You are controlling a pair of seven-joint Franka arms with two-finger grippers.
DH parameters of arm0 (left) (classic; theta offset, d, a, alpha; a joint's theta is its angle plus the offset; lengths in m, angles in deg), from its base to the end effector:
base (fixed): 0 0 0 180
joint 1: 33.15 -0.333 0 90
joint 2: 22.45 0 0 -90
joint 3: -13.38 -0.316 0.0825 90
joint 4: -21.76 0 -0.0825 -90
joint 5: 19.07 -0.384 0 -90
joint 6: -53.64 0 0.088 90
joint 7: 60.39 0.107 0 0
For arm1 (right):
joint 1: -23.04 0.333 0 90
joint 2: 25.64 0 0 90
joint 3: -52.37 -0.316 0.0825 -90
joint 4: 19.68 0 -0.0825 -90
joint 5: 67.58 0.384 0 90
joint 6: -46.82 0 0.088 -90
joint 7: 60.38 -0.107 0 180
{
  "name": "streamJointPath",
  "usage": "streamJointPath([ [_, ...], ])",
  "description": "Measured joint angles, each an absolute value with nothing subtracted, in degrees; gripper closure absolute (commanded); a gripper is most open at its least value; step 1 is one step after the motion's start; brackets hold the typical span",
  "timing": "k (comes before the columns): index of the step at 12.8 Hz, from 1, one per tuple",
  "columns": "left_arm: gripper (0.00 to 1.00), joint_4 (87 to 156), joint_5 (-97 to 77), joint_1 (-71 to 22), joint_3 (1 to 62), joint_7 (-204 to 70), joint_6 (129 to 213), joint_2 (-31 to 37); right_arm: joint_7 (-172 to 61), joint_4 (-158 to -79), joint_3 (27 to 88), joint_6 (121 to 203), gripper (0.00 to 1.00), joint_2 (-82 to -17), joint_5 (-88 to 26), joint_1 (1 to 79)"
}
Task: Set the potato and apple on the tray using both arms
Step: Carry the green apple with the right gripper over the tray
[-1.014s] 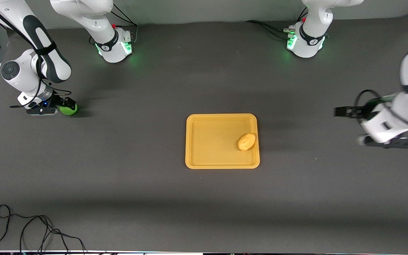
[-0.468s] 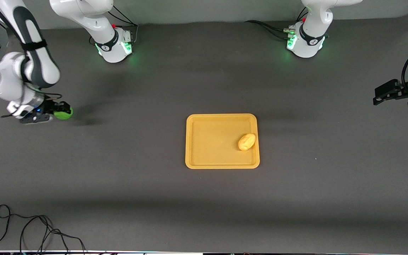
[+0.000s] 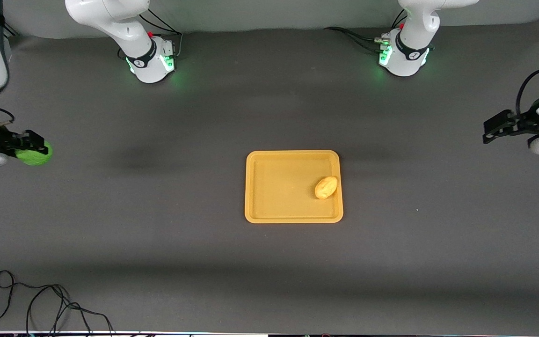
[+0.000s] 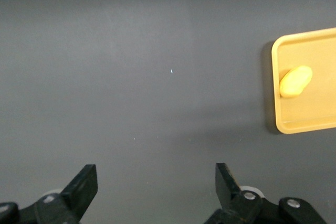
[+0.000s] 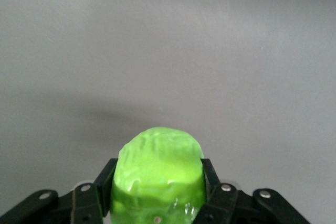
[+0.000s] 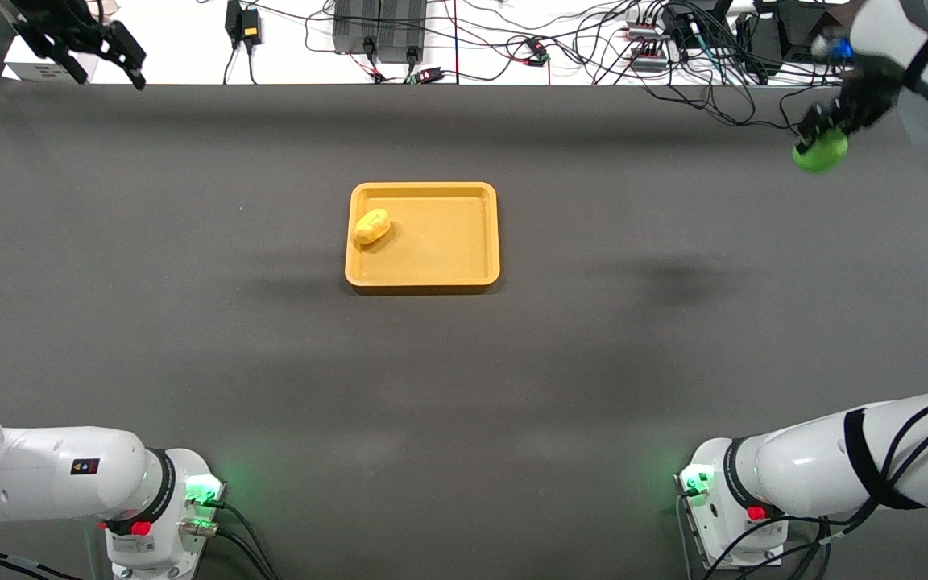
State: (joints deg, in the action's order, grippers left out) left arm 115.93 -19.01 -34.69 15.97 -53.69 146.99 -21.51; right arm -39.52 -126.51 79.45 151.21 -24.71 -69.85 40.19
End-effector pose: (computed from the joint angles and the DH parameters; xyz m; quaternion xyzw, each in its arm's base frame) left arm 0.5621 -0.0102 0.5859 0.9976 -0.0675 -0.0153 0.0016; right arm 0.5457 -0.1001 0.5142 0.9947 0.1005 -0.0176 0.0111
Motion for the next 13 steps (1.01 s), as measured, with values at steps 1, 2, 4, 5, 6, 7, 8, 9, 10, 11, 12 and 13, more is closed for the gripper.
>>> streamJointPath([
  [1, 0.0, 116.5, -19.0, -34.7, 16.0, -53.7, 147.1, -21.5, -42.6, -124.0, 79.4, 151.0, 0.73, -25.7, -69.7, 43.4],
  [2, 0.0, 116.6, -19.0, -34.6, 16.0, -53.7, 147.1, -21.5, -46.3, -121.7, 79.2, 151.0, 0.73, -27.2, -69.1, 46.9],
  [4, 0.0, 116.4, -19.0, -34.6, 16.0, -53.7, 147.1, -21.5, -54.4, -116.1, 79.0, 150.4, 0.73, -31.8, -65.5, 53.9],
  [5, 0.0, 116.3, -19.0, -34.6, 16.0, -53.7, 147.1, -21.5, -59.0, -112.6, 78.9, 149.7, 0.73, -34.7, -63.9, 57.2],
  [6, 0.0, 115.9, -19.0, -34.6, 16.0, -53.7, 147.2, -21.5, -64.3, -108.7, 78.8, 148.8, 0.73, -37.9, -62.6, 60.3],
  [7, 0.0, 115.6, -19.0, -34.6, 16.1, -53.7, 147.2, -21.4, -69.6, -104.6, 78.7, 147.8, 0.73, -41.4, -61.2, 63.2],
  [8, 0.0, 115.6, -19.0, -34.5, 16.1, -53.7, 147.2, -21.4, -74.6, -100.7, 78.6, 146.7, 0.73, -44.8, -59.4, 65.8],
  [9, 0.0, 115.6, -19.0, -34.5, 16.1, -53.7, 147.2, -21.3, -79.9, -97.2, 78.2, 146.0, 0.73, -48.2, -57.9, 68.3],
  [10, 0.0, 115.6, -19.0, -34.4, 16.2, -53.8, 147.2, -21.2, -85.7, -93.7, 77.6, 145.8, 0.73, -51.7, -57.1, 70.8],
  [11, 0.0, 115.6, -19.0, -34.3, 16.2, -53.9, 147.2, -21.0, -91.2, -90.6, 76.3, 145.8, 0.73, -55.1, -56.7, 72.7],
  [12, 0.0, 115.6, -19.0, -34.2, 16.3, -53.9, 147.2, -20.9, -97.0, -87.4, 74.2, 145.9, 0.73, -58.4, -56.6, 74.0],
  [13, 0.0, 115.6, -19.0, -34.2, 16.3, -53.9, 147.2, -20.8, -102.4, -84.1, 71.4, 146.4, 0.73, -61.7, -56.6, 74.5],
])
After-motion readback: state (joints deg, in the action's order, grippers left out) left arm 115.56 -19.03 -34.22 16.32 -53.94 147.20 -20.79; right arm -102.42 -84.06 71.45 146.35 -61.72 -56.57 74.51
